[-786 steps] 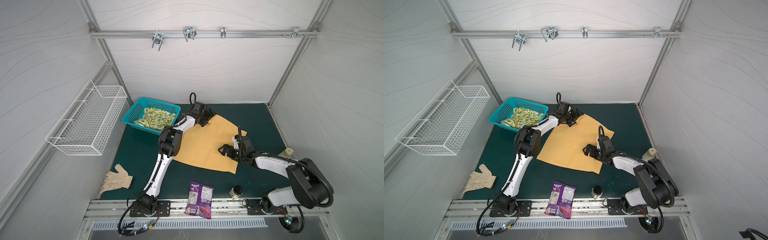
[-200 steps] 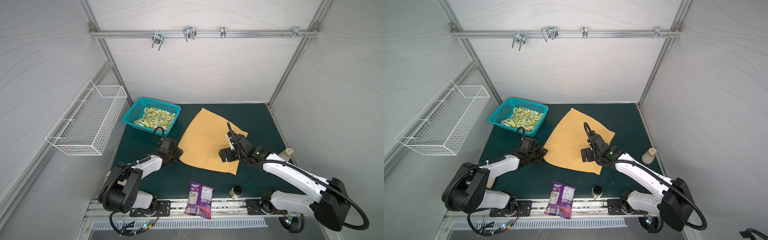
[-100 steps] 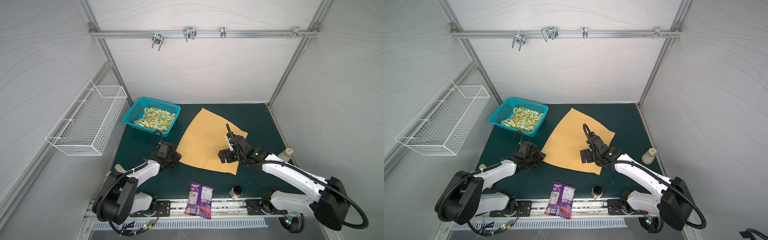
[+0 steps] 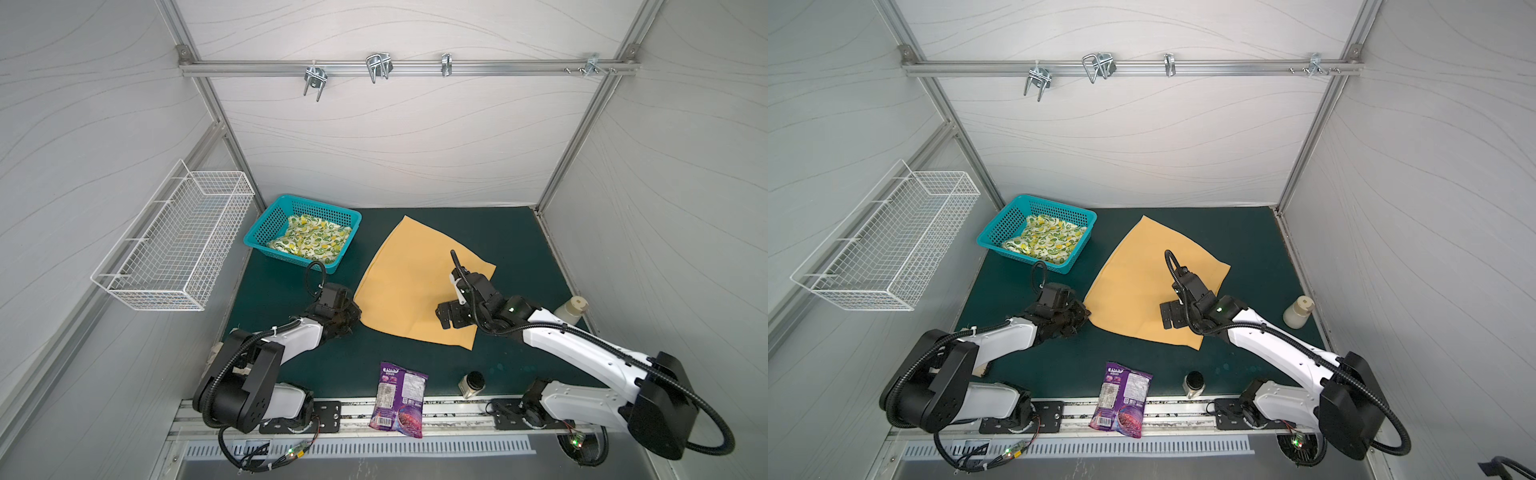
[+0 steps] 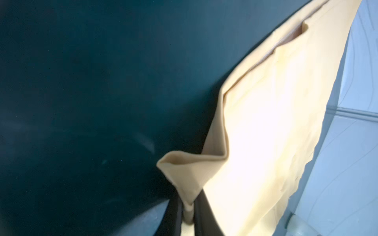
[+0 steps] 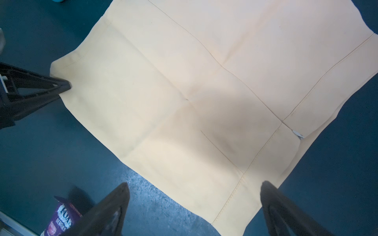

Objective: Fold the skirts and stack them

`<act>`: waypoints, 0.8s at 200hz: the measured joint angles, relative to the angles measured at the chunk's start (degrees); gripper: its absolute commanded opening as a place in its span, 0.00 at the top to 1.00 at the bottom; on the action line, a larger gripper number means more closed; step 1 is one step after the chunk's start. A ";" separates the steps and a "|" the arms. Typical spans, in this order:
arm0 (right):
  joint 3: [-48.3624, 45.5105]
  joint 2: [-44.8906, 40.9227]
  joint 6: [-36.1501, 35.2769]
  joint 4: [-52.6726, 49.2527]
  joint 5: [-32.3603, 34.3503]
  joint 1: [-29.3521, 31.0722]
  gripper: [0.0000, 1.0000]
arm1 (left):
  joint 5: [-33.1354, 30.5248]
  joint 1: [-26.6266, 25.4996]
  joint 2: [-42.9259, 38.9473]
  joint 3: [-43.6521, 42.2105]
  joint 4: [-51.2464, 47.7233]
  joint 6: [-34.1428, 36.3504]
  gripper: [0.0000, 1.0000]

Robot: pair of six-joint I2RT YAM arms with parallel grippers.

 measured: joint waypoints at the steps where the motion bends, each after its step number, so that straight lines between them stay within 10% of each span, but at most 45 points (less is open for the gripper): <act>1: 0.00 0.00 0.00 0.00 0.00 0.00 0.01 | 0.13 0.02 0.00 -0.04 -0.02 0.00 0.96; 160: 0.63 3.21 -9.38 2.69 -1.84 9.57 0.03 | 9.60 8.68 2.62 29.79 -31.39 17.51 1.00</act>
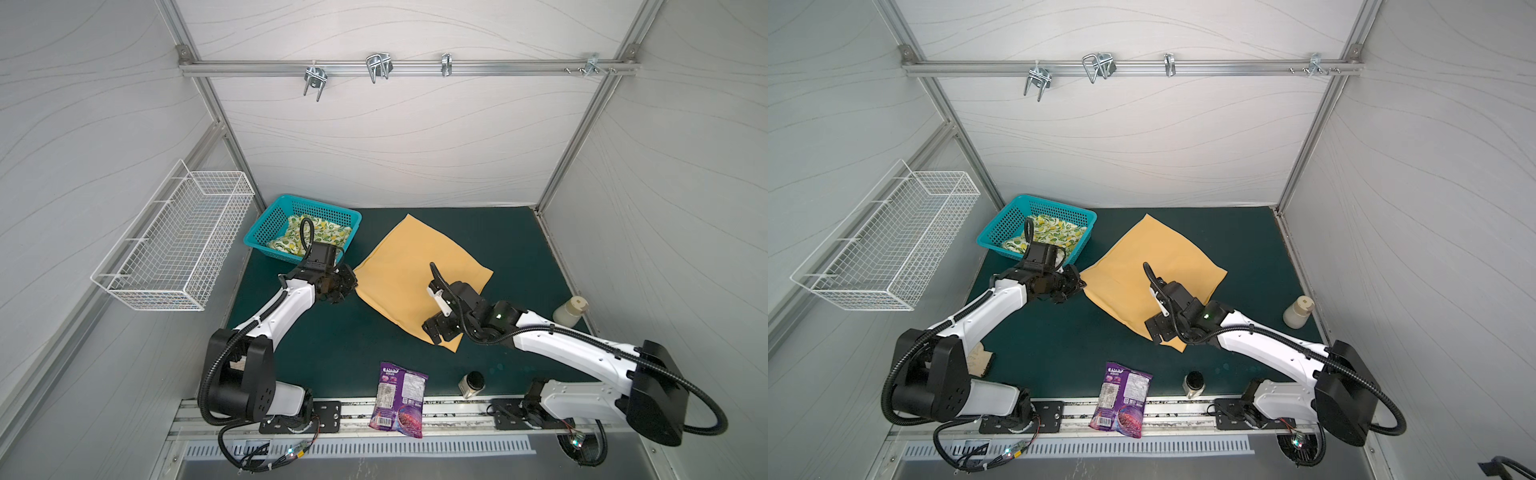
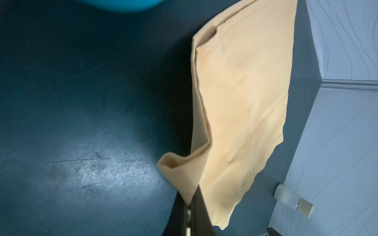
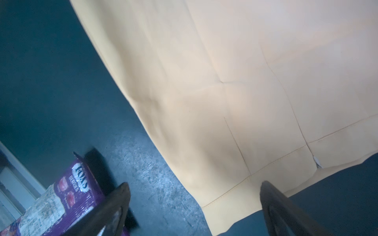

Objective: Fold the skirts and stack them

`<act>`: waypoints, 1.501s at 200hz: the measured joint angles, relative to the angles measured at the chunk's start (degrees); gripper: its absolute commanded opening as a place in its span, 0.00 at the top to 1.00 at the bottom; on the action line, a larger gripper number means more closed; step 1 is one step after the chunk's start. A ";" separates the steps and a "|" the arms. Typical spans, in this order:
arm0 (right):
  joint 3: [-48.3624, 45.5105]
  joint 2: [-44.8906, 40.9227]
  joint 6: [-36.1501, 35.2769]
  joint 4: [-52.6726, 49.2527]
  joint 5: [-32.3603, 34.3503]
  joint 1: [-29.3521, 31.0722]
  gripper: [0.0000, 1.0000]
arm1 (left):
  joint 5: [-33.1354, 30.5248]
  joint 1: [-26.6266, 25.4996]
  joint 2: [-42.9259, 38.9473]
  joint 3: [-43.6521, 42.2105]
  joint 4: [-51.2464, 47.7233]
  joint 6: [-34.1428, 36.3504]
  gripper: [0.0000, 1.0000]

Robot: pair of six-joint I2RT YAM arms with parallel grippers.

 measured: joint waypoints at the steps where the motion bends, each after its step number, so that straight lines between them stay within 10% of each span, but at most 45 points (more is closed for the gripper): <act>1: 0.00 0.02 -0.15 0.07 0.04 0.20 0.04 | 0.09 0.11 0.20 0.31 -0.22 0.15 1.00; 96: 1.16 12.26 -3.28 0.98 7.87 11.65 0.16 | 5.49 5.07 8.26 13.46 -7.87 3.37 1.00; 300: 3.26 23.06 -0.28 2.89 11.74 12.59 0.43 | 8.66 6.12 11.87 18.80 -8.26 2.75 1.00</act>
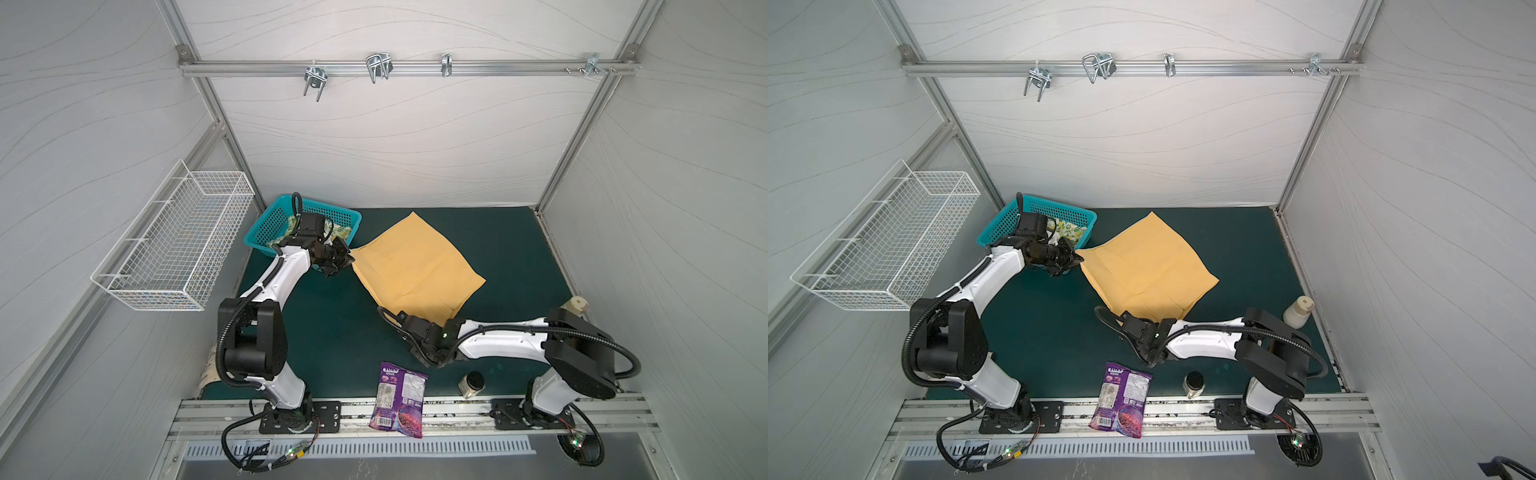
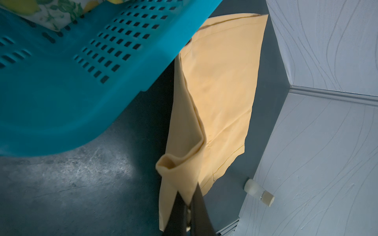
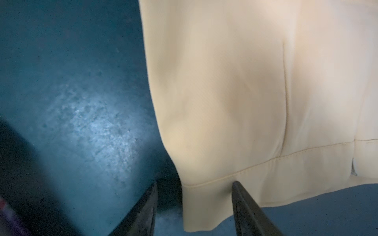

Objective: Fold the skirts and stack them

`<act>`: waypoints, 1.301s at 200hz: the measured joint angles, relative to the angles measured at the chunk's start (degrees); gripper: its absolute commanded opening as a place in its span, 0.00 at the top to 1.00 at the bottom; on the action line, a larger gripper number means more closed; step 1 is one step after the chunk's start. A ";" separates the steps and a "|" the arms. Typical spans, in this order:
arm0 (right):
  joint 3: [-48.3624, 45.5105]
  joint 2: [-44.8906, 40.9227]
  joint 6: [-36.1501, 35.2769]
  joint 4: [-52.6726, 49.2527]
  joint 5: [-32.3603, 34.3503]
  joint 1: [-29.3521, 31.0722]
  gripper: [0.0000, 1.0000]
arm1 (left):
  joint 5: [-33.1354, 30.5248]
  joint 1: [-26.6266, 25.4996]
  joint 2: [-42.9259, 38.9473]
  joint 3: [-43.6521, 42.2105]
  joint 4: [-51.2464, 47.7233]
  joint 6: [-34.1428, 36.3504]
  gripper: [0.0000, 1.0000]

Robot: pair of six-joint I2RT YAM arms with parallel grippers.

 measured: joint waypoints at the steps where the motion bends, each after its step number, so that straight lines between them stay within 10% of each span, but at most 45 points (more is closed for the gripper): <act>1: 0.00 0.00 0.04 0.04 -0.02 -0.02 0.43 | 0.00 0.00 0.02 0.04 0.00 0.00 1.00; 137: -0.72 0.15 1.05 2.86 -3.78 -3.76 0.95 | 0.22 0.33 1.60 1.57 -0.11 0.02 1.00; 260: 3.98 -15.85 4.20 -8.44 -19.06 -4.66 0.99 | 1.29 0.74 -5.66 3.19 -3.10 0.48 1.00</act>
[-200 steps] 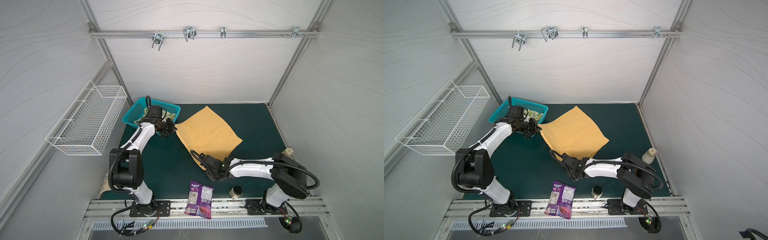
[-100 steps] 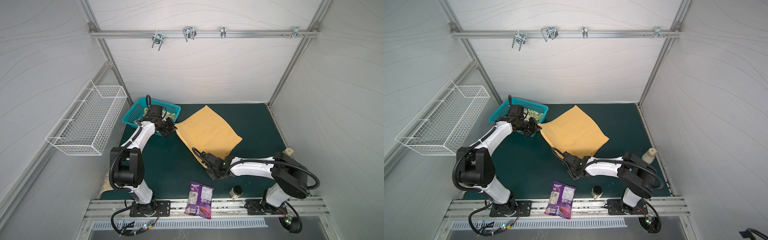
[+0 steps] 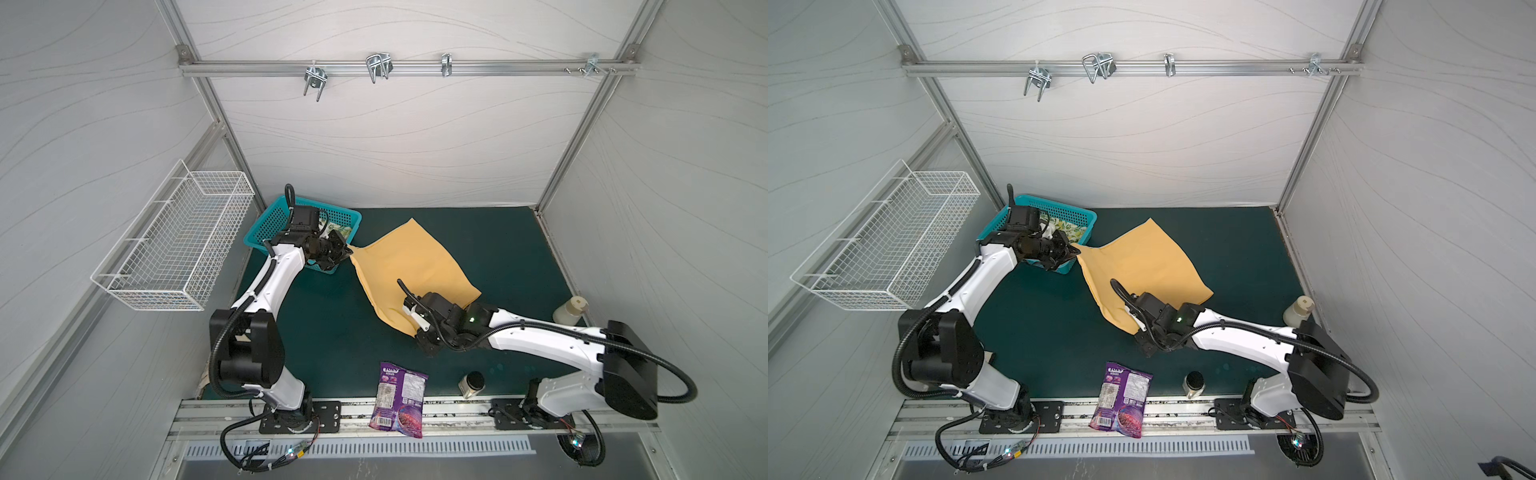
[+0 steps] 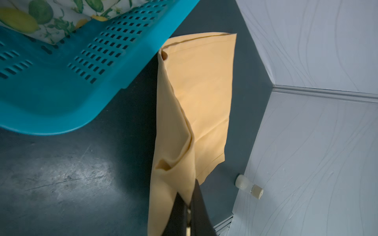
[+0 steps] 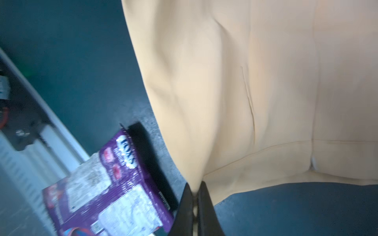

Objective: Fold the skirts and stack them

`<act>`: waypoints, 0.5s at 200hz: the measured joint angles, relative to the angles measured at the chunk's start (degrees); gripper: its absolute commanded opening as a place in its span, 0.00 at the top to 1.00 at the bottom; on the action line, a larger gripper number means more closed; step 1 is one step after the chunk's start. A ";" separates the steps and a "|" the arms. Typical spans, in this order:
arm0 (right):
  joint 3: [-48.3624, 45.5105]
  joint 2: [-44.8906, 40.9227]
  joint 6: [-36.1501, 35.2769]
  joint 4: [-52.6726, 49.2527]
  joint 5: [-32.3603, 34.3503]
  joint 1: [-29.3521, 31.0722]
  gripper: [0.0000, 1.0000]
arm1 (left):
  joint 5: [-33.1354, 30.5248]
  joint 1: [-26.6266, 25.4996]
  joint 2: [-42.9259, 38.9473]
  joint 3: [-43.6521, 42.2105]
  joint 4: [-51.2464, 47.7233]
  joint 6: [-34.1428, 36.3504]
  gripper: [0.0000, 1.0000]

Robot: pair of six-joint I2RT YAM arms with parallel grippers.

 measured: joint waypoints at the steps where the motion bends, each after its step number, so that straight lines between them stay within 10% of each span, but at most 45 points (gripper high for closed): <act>1: 0.04 -0.31 0.09 -0.11 -0.24 -0.04 0.99 | -0.02 0.00 -0.13 -0.02 0.00 0.00 1.00; 49: 0.79 -5.99 2.12 -4.63 -8.04 -6.45 0.98 | 0.11 -0.94 -6.64 -1.29 1.84 -0.09 1.00; 100: 0.74 -6.51 2.78 -6.23 -15.15 -19.91 0.98 | -0.94 -6.29 3.72 4.90 3.13 -0.63 1.00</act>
